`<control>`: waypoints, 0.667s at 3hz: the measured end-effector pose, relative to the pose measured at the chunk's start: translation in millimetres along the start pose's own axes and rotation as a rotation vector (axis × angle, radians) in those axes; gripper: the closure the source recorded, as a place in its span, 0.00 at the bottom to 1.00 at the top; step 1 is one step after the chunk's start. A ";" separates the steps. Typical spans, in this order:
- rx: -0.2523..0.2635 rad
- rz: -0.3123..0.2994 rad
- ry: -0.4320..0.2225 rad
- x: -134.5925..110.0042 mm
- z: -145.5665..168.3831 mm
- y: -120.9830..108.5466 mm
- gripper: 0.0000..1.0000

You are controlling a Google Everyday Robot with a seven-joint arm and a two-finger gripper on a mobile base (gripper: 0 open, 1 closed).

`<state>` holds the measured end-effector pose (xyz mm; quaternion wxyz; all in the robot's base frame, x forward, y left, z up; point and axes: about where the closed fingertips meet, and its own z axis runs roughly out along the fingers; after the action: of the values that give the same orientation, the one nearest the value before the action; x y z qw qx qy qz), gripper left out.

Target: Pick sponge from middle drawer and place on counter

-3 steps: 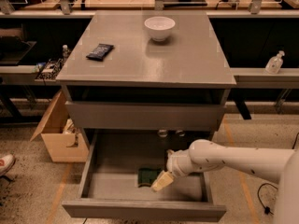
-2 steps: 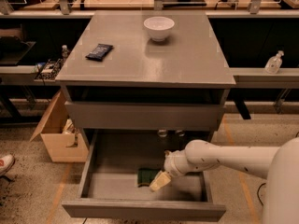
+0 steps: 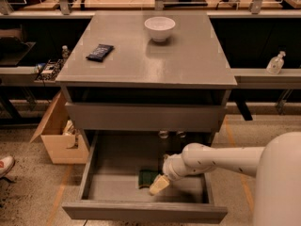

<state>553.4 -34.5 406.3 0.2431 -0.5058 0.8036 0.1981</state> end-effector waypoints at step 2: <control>-0.020 -0.007 0.046 11.0 38.2 5.7 0.00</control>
Offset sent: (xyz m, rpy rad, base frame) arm -0.0035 0.0094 -0.0358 -0.0384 0.0363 0.0126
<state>551.4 -18.4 369.5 0.2203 -0.5156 0.8051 0.1937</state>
